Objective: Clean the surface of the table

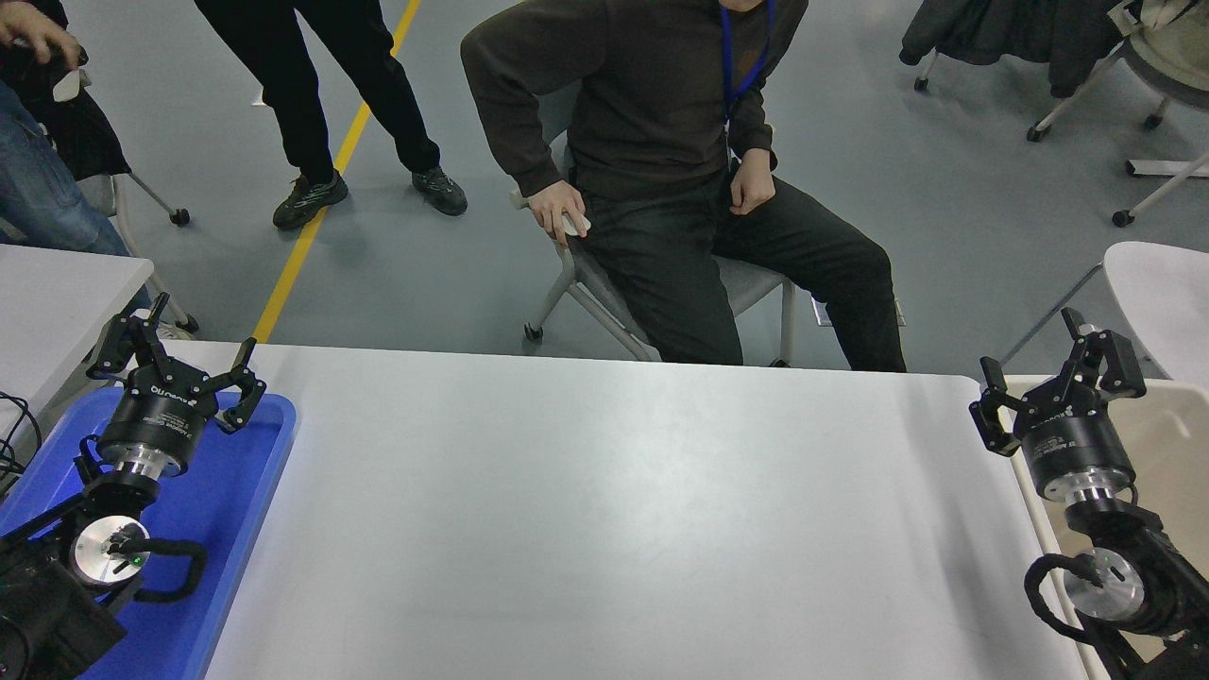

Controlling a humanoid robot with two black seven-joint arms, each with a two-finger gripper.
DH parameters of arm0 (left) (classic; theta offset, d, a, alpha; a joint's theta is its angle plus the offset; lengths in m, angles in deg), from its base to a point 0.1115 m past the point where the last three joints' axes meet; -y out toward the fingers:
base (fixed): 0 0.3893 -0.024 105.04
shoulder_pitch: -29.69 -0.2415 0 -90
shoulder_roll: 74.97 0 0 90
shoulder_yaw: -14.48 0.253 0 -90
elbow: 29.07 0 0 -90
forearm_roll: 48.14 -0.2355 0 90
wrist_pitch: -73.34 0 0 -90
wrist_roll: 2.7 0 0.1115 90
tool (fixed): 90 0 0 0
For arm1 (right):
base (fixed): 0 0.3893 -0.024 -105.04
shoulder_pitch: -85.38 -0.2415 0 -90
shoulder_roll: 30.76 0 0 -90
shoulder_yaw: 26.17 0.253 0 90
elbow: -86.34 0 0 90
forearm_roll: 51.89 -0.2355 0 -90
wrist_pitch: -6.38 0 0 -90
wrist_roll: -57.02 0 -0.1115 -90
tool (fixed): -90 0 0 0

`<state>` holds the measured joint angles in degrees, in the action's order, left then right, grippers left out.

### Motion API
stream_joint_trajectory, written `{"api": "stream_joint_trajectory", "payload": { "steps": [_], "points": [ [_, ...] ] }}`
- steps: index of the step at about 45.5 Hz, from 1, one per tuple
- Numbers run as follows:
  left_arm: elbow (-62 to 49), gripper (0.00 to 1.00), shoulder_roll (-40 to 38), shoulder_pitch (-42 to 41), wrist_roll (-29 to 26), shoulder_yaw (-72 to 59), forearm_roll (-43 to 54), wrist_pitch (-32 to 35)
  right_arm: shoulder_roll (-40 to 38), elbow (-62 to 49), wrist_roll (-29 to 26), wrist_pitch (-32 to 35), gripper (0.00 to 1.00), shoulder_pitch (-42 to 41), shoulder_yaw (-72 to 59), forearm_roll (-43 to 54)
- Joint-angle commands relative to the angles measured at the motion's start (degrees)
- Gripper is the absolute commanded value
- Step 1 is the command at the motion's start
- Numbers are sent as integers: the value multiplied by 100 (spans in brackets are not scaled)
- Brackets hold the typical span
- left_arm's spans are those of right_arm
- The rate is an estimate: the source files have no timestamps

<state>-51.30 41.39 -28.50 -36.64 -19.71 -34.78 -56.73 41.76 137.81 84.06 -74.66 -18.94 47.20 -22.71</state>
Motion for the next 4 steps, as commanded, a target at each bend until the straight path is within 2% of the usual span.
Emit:
{"api": "stream_joint_trajectory", "payload": {
  "steps": [1, 4],
  "points": [
    [-1, 100, 0, 0, 2, 0, 0, 0, 69, -58, 38, 10, 99, 16, -183, 26],
    [-1, 100, 0, 0, 2, 0, 0, 0, 69, -58, 38, -8, 99, 8, -174, 26]
  ]
}}
